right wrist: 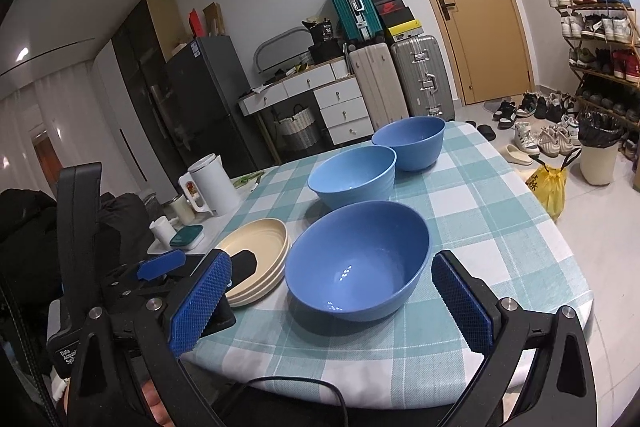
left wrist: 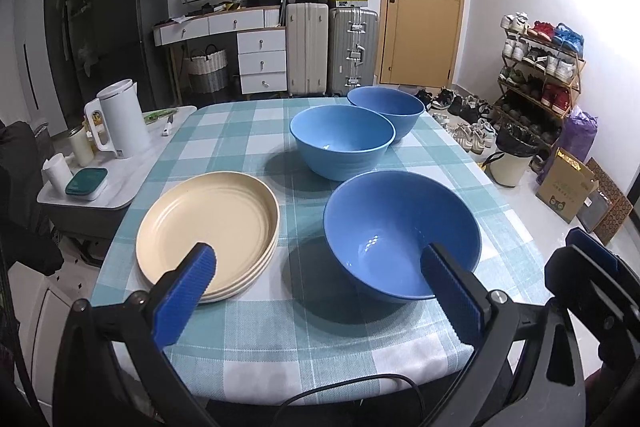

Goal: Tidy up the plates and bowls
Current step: 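Move both grippers toward the rim of a blue bowl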

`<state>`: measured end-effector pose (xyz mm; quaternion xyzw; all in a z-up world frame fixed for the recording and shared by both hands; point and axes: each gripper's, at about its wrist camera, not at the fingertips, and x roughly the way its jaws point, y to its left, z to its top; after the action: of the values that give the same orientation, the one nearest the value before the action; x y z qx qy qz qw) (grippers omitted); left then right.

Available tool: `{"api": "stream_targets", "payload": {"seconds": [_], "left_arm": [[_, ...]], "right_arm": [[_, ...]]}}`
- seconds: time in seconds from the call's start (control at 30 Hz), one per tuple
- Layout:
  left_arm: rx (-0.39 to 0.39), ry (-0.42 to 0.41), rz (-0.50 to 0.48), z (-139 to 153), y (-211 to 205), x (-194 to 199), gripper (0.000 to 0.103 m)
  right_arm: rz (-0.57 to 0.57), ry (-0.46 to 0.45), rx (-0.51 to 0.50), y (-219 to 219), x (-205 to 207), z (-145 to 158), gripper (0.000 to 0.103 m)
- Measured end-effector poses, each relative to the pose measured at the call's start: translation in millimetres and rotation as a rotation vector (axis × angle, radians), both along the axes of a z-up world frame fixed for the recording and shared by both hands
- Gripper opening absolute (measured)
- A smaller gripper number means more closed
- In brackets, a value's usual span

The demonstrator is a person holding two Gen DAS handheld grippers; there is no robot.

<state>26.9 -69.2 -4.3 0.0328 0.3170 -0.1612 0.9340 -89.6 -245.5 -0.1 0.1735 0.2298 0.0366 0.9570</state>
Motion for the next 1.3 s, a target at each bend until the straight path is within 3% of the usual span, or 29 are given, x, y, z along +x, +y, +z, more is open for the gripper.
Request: {"api": "stream_targets", "payload": {"seconds": [0.23, 0.5, 0.67, 0.77, 0.87, 1.0, 1.1, 1.2, 1.3], "left_arm": [[0.009, -0.011, 0.009, 5, 4, 2, 0.103], [0.013, -0.034, 0.034, 33, 17, 31, 0.103], [0.037, -0.137, 0.079, 71, 21, 59, 0.103], [0.086, -0.126, 0.081, 79, 14, 90, 0.103], [0.121, -0.072, 0.060, 71, 5, 125, 0.103], [0.178, 0.066, 0.072, 44, -11, 190, 0.103], [0.207, 0.185, 0.075, 21, -24, 237, 0.103], [0.241, 0.246, 0.058, 7, -37, 271, 0.103], [0.222, 0.335, -0.002, -8, -51, 300, 0.103]], "right_arm": [[0.049, 0.019, -0.004, 2, 8, 10, 0.102], [0.100, -0.028, -0.127, 4, 35, 55, 0.102], [0.088, -0.009, -0.195, -9, 75, 75, 0.102], [0.095, 0.045, -0.214, -22, 115, 74, 0.102], [0.124, 0.134, -0.116, -41, 161, 63, 0.102], [0.108, 0.312, 0.030, -72, 232, 29, 0.102], [0.083, 0.407, 0.066, -85, 268, 2, 0.102], [0.111, 0.509, 0.074, -91, 306, -27, 0.102], [0.112, 0.587, 0.086, -96, 333, -54, 0.102]]}}
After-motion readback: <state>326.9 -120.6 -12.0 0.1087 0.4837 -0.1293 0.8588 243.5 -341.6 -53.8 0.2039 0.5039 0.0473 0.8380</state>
